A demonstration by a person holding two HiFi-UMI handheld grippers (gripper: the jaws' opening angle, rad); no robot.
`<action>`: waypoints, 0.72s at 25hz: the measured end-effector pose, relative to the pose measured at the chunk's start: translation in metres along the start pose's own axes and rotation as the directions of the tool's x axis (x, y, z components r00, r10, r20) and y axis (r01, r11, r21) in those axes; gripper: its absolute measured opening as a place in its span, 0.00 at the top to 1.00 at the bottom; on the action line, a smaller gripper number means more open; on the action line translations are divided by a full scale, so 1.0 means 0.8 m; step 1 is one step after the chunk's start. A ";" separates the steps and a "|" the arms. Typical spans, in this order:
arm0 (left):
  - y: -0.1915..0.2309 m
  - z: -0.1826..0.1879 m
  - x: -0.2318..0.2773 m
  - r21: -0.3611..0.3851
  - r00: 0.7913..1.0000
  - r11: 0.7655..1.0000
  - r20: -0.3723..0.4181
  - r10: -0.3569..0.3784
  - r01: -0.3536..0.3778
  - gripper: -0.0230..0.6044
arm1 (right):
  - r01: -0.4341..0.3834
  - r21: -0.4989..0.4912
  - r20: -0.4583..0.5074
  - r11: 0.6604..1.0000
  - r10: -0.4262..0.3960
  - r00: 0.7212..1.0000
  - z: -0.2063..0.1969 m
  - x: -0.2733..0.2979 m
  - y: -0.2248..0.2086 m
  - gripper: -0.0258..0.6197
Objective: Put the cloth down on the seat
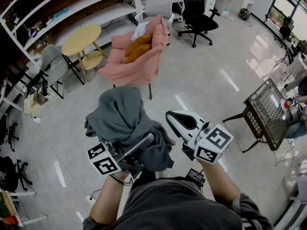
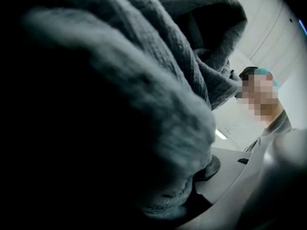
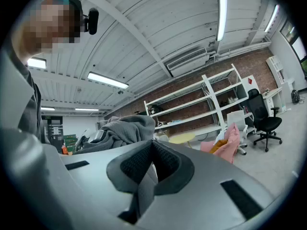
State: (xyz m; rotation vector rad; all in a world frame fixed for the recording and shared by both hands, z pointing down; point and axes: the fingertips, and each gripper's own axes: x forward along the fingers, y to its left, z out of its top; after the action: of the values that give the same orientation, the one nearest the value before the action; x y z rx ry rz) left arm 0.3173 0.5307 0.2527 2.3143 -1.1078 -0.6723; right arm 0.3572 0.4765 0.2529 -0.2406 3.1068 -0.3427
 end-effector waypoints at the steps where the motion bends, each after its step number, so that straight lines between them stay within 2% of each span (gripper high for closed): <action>1: 0.000 0.000 -0.001 -0.002 1.000 1.000 0.001 0.000 0.000 0.47 | -0.001 0.000 -0.001 1.000 0.001 1.000 -0.001 0.000 0.001 0.94; 18: 0.015 0.005 -0.027 -0.033 1.000 0.999 0.022 0.014 -0.014 0.47 | -0.008 0.034 -0.004 0.999 0.008 1.000 -0.009 0.017 0.008 0.94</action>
State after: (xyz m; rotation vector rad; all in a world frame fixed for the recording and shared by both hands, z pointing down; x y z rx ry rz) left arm 0.2958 0.5409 0.2616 2.2749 -1.1140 -0.7078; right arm 0.3426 0.4824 0.2589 -0.2269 3.1024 -0.3962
